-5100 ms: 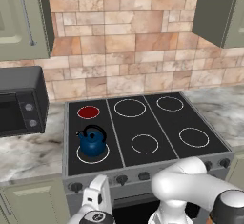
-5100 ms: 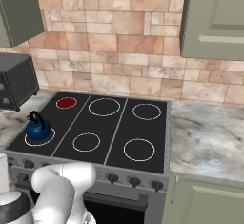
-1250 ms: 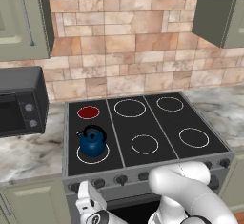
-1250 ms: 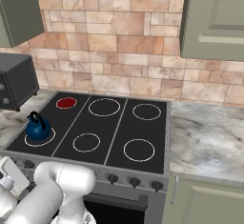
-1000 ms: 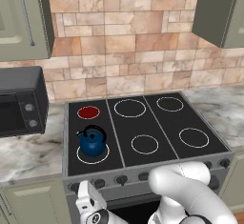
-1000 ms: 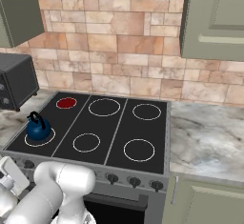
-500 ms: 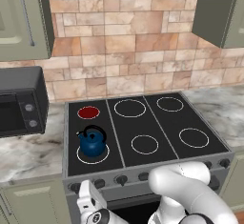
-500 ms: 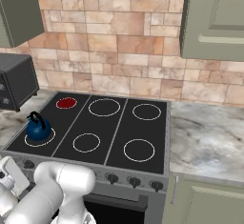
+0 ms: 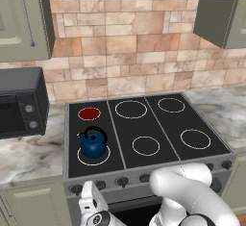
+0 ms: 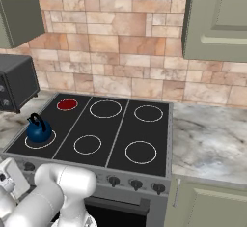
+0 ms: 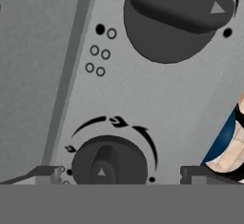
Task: Turn off the rear left burner of the stove.
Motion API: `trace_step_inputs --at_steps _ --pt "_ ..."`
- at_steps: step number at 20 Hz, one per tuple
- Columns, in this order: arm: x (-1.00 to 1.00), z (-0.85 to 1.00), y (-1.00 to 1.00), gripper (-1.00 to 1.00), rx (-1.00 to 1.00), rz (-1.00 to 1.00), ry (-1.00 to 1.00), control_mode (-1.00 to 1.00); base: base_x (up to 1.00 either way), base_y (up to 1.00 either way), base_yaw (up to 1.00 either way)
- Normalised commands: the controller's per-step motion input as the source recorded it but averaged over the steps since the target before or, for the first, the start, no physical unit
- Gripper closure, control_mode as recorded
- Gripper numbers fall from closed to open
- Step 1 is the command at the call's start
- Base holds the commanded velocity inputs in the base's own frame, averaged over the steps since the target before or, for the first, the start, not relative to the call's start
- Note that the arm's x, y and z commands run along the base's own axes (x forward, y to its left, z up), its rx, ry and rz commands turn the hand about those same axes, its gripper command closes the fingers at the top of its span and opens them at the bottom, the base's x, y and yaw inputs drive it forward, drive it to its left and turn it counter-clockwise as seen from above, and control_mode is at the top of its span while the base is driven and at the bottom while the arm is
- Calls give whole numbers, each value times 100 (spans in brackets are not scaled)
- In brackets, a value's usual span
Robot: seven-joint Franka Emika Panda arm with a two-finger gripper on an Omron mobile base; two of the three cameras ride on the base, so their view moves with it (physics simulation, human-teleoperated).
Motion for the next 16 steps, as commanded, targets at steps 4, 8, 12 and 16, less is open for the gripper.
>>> trace_step_inputs --at_steps 4,8,12,16 --pt "0 -36 -14 -100 0 -4 0 -100 0 0 0" --pt "0 -47 -16 -100 0 -4 0 -100 0 0 0" --pt "-6 -46 -6 -100 0 -4 0 -100 0 0 0" --pt "-9 -44 -1 -100 0 -4 0 -100 0 0 0"
